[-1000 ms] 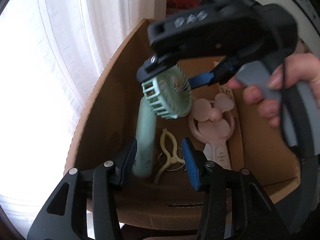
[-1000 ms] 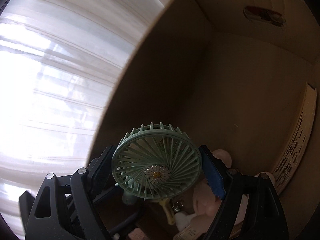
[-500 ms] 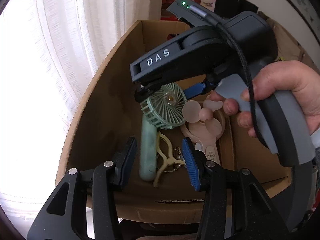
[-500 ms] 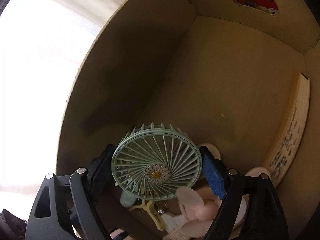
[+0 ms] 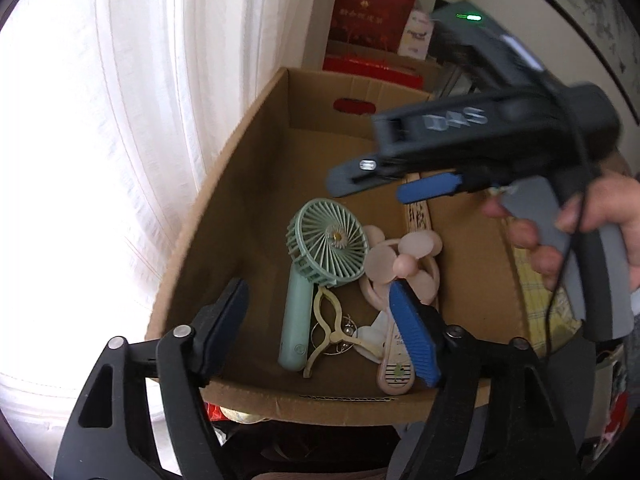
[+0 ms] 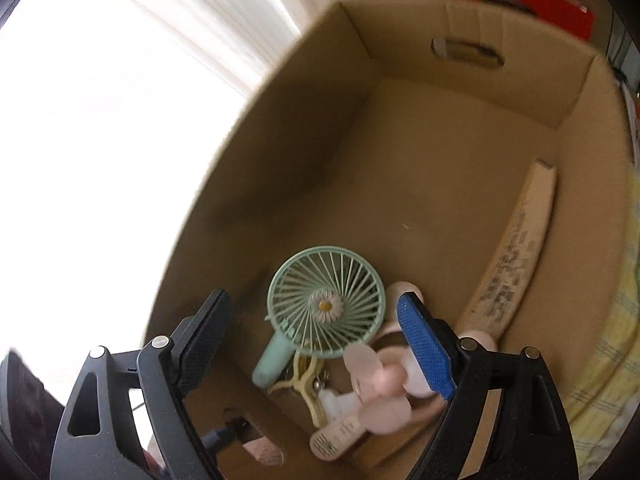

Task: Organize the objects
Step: 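Open both grippers to release the mint-green fan in the box, then withdraw both grippers from the box back over the table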

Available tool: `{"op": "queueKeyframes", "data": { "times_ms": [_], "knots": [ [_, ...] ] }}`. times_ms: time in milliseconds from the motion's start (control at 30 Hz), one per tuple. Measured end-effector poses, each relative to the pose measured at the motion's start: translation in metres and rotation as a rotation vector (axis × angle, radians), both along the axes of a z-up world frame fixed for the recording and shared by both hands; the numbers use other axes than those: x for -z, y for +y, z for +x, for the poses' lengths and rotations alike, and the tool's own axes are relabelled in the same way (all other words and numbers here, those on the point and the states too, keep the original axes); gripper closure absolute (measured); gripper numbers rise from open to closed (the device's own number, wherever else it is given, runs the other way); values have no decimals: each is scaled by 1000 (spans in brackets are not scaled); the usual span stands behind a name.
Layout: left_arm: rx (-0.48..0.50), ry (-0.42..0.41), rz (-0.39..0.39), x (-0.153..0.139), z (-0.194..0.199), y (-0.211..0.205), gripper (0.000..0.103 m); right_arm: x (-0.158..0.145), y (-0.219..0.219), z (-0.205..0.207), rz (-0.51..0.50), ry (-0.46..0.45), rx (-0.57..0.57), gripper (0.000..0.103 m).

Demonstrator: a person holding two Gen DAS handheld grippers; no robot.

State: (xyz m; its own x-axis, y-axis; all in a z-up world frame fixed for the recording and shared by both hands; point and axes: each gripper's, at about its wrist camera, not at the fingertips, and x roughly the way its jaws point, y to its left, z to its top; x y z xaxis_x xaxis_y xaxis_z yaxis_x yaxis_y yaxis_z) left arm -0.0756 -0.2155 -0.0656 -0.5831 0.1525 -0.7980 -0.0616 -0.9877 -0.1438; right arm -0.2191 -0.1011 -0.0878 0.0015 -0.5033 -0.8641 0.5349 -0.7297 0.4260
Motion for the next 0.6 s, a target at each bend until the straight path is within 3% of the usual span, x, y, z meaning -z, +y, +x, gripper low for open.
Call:
{"op": "queueKeyframes", "data": {
  "times_ms": [167,233,467,600],
  "knots": [
    [5,14,-3,-25,3,3,23,-34,30,14,-30,103,-3,16],
    [9,25,7,-30,6,8,8,-51,57,41,-59,148,10,16],
    [9,52,5,-45,11,20,4,-104,83,43,-117,237,43,15],
    [23,61,4,-49,14,32,2,-104,107,60,-105,266,48,15]
  ]
}}
